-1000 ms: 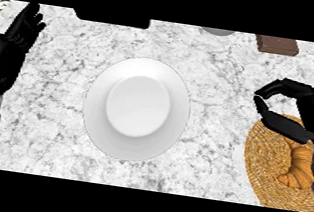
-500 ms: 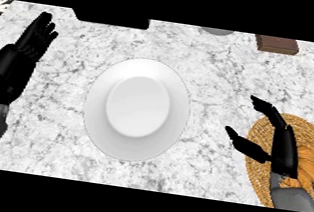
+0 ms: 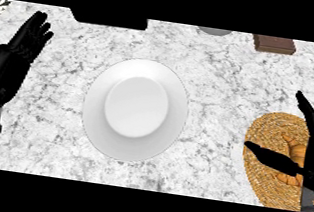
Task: Pick the croissant from the placemat and place it in the plate
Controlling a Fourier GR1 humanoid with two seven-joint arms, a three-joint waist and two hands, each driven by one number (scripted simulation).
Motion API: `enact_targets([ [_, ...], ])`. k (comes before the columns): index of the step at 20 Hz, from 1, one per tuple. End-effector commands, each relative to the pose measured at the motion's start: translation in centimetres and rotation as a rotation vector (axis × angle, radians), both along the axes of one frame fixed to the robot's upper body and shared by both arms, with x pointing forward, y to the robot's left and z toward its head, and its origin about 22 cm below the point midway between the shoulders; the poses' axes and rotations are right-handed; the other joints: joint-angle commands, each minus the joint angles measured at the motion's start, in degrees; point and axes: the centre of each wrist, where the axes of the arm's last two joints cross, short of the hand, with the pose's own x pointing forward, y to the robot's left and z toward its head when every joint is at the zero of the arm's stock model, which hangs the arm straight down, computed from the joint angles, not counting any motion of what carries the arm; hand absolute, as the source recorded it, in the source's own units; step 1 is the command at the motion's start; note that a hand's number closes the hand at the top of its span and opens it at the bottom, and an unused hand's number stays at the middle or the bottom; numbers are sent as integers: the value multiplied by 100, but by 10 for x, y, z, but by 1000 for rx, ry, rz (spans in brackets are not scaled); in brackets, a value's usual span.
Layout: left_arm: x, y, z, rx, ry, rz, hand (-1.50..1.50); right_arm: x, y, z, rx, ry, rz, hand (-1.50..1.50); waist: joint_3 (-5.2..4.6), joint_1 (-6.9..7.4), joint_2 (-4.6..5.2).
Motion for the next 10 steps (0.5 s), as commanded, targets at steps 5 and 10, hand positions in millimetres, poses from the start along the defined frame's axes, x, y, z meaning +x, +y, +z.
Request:
enact_targets([
  [5,3,2,-5,18,0,16,0,0,-39,54,-355,462,-138,-150,-32,-28,13],
  [10,5,1,-1,4,13,-4,0,6,-31,72,-438,788,-112,-150,-14,56,32],
])
